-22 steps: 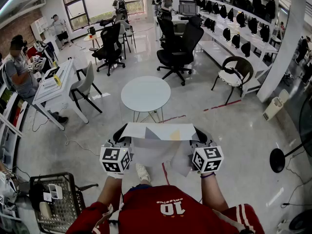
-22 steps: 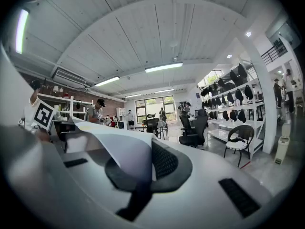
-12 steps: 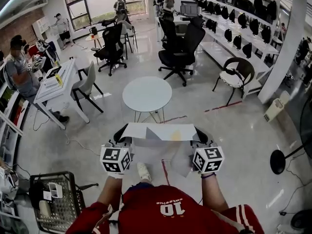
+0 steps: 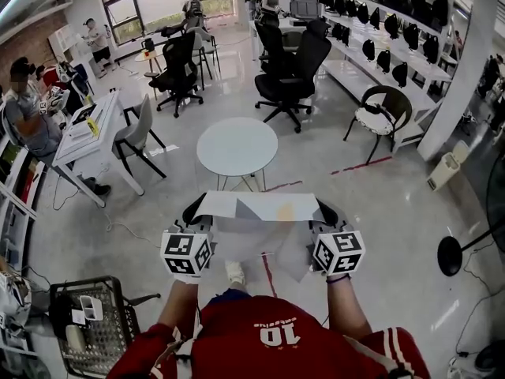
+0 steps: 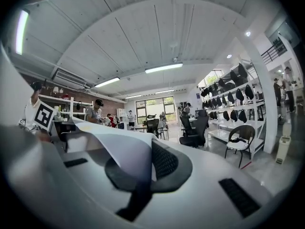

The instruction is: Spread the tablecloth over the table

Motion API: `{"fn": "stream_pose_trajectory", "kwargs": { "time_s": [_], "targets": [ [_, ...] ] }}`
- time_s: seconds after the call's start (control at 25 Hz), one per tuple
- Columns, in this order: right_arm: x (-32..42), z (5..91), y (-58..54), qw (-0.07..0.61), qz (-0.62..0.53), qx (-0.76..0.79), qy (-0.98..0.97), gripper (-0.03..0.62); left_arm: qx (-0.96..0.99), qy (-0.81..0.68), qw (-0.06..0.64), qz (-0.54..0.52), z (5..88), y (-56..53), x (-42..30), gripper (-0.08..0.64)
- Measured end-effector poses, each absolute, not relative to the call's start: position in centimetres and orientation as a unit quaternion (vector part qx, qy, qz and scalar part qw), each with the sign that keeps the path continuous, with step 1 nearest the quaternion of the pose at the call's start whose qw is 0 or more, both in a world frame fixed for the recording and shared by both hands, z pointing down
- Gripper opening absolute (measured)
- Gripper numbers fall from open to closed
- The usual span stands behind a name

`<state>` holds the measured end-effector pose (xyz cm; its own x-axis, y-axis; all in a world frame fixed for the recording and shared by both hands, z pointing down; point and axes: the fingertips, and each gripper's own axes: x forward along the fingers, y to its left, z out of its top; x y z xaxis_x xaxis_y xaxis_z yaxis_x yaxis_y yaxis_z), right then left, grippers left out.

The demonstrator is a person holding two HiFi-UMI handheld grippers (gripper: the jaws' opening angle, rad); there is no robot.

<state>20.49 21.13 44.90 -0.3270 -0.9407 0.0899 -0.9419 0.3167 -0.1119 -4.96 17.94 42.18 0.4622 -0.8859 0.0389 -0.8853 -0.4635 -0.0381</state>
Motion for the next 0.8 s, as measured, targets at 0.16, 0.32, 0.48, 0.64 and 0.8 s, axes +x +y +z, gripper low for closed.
{"fn": "stream_pose_trajectory", "kwargs": {
  "time_s": [0.16,0.32,0.48,0.64,0.8],
  "targets": [
    [20.4,44.9,20.3,0.007,0.076,0.582,-0.810,0.017,-0.856,0.516,0.002,-0.026,42.3,16.9,-5.0,0.011],
    [20.2,45.4,19.4,0.012,0.082,0.580,-0.810,0.017,-0.858,0.514,-0.014,-0.024,42.8,15.9,-5.3,0.011],
    [19.9,45.8,18.3,0.017,0.088,0.578,-0.811,0.017,-0.857,0.514,-0.016,-0.026,43.1,14.9,-5.5,0.011],
    [19.2,46.0,16.6,0.022,0.088,0.575,-0.813,0.017,-0.856,0.517,-0.014,-0.026,43.1,13.4,-6.2,0.011],
    [18.6,45.7,14.4,0.023,0.084,0.574,-0.814,0.017,-0.854,0.520,-0.011,-0.024,42.7,11.2,-6.9,0.011]
  ]
}}
